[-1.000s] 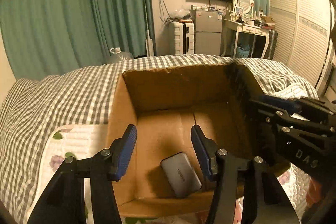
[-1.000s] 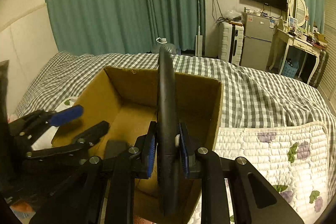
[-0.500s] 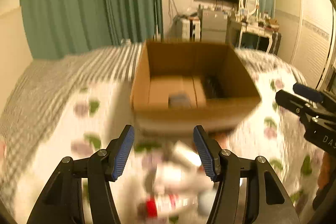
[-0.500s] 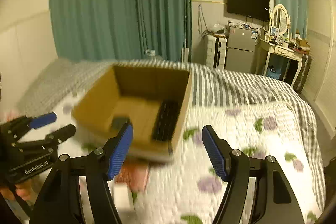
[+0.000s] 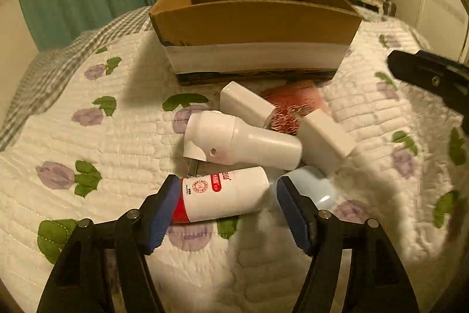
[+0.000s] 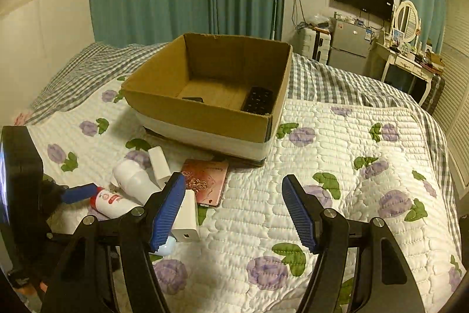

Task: Organize rigid objects
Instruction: 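Grasp the red-capped white bottle with the left tool while the right tool grasps the white charger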

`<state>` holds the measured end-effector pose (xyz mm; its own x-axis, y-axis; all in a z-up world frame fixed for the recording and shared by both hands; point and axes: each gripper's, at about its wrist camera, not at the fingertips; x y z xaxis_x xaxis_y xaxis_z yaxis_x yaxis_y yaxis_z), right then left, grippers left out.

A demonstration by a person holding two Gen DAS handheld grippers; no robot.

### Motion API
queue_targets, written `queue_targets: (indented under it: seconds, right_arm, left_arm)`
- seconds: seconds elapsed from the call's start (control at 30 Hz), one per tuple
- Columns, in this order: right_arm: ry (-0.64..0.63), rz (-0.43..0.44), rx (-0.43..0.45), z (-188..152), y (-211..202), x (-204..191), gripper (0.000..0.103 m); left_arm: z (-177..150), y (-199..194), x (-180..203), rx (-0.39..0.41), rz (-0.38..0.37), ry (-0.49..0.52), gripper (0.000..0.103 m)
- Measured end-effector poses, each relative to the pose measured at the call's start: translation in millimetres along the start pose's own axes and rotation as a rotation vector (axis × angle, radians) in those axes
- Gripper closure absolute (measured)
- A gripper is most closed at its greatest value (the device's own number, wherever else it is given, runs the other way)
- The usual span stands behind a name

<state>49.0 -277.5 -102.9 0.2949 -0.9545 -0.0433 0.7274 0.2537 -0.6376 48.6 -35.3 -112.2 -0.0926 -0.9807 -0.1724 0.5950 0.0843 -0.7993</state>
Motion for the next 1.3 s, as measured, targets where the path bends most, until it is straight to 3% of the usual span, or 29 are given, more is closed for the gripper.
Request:
queue_targets:
  seconds: [0.07,0.17,0.37,0.5,0.67,0.83,0.97,1.2,1.3]
  right_arm:
    - [0.015,-0.007,-0.016,-2,5,2,0.035]
    - [0.035,-0.006,-0.036,-3,9,7,0.035]
    - [0.04,0.0,-0.052,-4,13,8,0.035]
    - [0.032,0.001,-0.061,-6,16,5,0.035]
    - [0.02,0.001,-0.071,-8,20,3,0.035]
    - [-0.014,0.037,-0.097,-13,28,-5,0.035]
    - [-0.048,0.08,-0.16,-20,47,-17,0.049]
    - [-0.033,0.164,-0.227,-24,72,-27,0.054]
    - [-0.052,0.172,-0.254,-28,77,-33,0.066]
  left_arm:
    - [-2,9,4,-0.01,0.061,0.027,0.026]
    - [-2,16,2,-0.021,0.074,0.011,0.022]
    - [-3,21,-5,-0.05,0.038,-0.053,0.021]
    - [-5,46,-13,-0.14,-0.021,-0.114,0.021]
    - [-4,32,-11,-0.083,-0.03,-0.105,0.023]
    - [5,1,-15,0.036,-0.038,-0.091,0.024]
    - [12,-16,-17,0.112,-0.029,-0.075,0.024]
    - [8,-5,-31,0.095,-0.038,-0.097,0.024]
    - [6,-8,-32,0.101,-0.037,-0.106,0.024]
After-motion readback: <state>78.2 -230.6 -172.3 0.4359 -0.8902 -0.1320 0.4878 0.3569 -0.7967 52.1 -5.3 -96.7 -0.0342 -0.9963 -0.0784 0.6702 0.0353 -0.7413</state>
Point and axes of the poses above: each gripper's, at about its wrist camera, not at the fingertips, and y roughly the way its jaws point, x to its right, z to its top, and after that the axes turned 4 degrees about y, right-handed
